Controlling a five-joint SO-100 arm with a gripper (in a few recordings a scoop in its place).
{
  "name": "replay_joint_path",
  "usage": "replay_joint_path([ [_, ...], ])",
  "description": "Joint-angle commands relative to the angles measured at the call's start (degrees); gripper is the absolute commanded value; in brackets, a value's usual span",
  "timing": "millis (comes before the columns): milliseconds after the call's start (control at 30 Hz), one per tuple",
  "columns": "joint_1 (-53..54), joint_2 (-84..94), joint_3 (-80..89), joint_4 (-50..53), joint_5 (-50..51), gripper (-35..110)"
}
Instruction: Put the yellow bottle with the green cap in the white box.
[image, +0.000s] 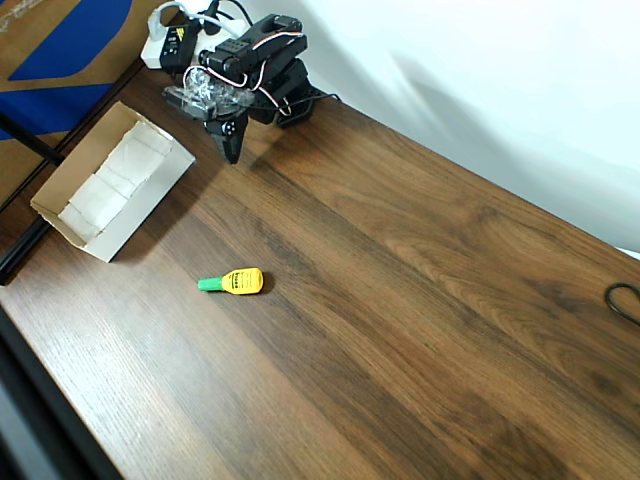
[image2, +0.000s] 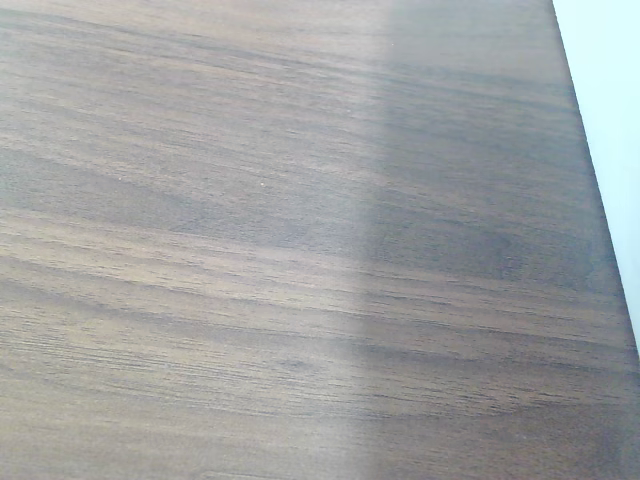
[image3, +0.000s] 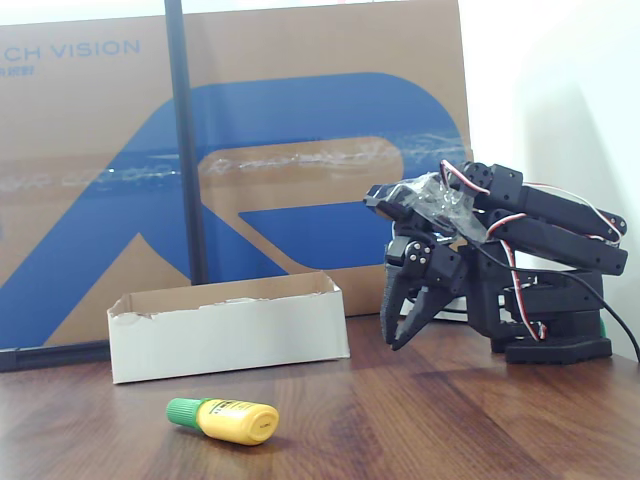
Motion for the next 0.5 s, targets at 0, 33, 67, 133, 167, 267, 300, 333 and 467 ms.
replay_joint_path([
  [0, 3.0, 2.5, 0.7, 0.8, 2.1, 0],
  [33, 3.2, 2.5, 0.7, 0.8, 2.1, 0],
  [67, 3.2, 2.4, 0.7, 0.8, 2.2, 0],
  [133, 3.2, 2.4, 0.7, 0.8, 2.1, 0],
  [167, 3.2, 2.4, 0.7, 0.8, 2.1, 0],
  [267, 3.0, 2.4, 0.7, 0.8, 1.7, 0],
  [300, 2.9, 2.4, 0.7, 0.8, 1.6, 0],
  [333, 2.9, 2.4, 0.7, 0.8, 1.5, 0],
  [467, 2.7, 2.4, 0.7, 0.6, 2.5, 0],
])
